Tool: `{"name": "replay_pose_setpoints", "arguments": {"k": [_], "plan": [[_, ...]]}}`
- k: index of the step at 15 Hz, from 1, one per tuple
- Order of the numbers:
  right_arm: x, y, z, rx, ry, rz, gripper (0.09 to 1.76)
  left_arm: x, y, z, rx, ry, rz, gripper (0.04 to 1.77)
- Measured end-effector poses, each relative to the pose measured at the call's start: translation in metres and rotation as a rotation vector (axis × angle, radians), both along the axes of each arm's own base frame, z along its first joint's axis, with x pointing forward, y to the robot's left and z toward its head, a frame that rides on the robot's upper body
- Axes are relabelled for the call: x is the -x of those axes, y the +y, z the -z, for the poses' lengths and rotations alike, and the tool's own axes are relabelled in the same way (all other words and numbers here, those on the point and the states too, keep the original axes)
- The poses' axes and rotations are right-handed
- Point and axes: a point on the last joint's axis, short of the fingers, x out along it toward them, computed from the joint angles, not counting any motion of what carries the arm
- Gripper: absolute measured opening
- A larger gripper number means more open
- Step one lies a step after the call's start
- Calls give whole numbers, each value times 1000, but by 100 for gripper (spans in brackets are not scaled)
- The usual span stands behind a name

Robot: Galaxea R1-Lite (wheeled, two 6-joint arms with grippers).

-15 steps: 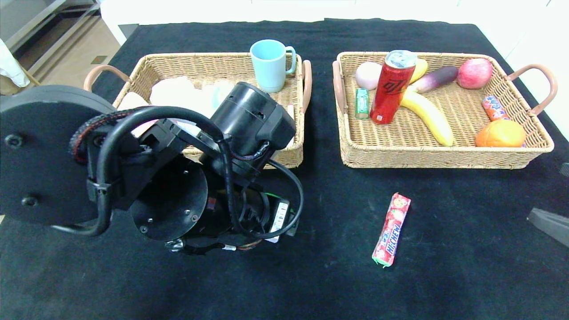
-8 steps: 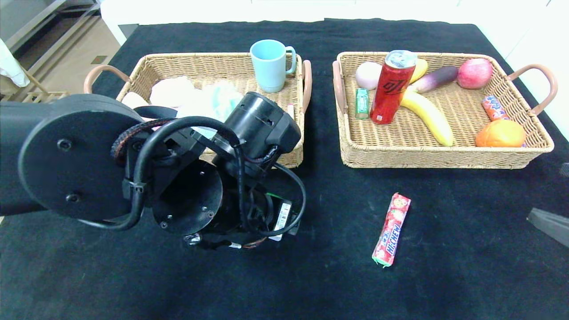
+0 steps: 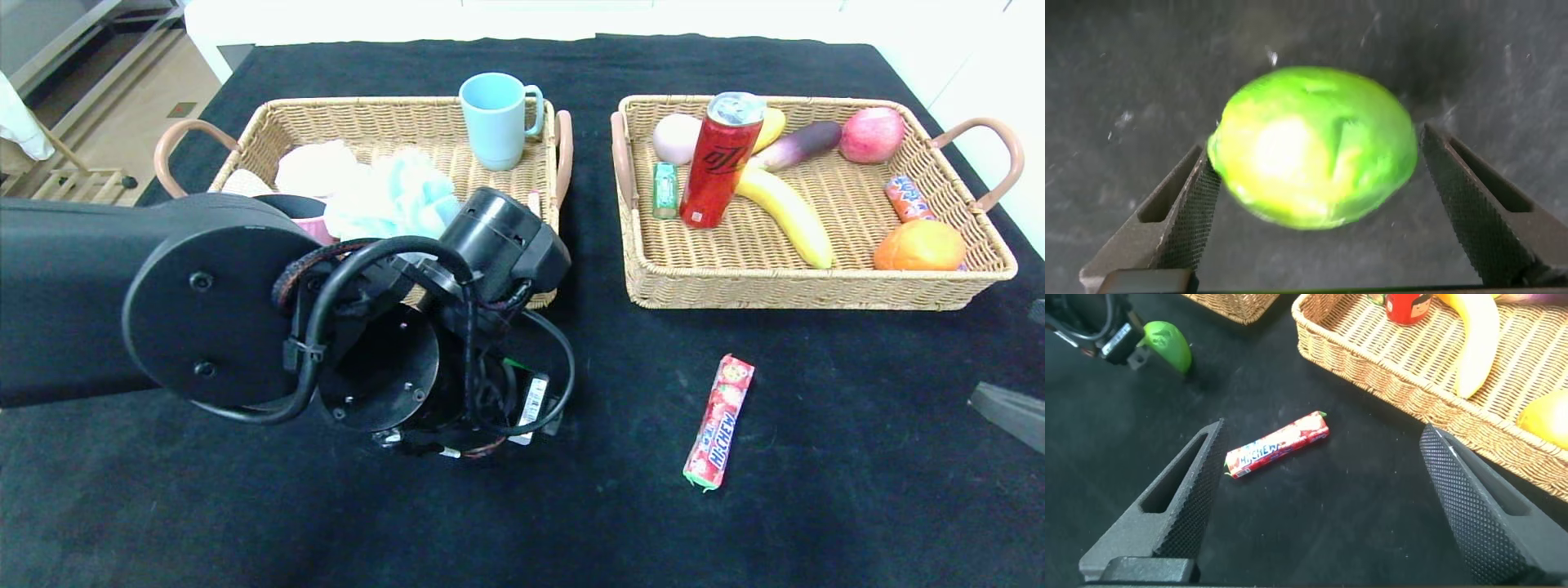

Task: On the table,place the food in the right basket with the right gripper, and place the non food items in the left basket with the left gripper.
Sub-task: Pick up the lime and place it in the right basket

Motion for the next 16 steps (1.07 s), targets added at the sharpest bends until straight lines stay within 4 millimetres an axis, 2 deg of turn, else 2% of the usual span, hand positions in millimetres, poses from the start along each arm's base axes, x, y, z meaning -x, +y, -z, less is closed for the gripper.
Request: {"name": "replay_pose_setpoints", "arguments": {"k": [9,11,12,16], "plan": [[0,0,1,1,1,-1,171,-5,-3,8,-13,12,-7,172],[0,0,0,1,-1,-1,171,-7,-5,10,-18,15,-8,143],[0,0,0,1,-1,0,171,-8,-5,11,-19,16,-8,137],[0,0,1,2,0,-1,171,-8,-6,12,-21,18,-8,132]]}}
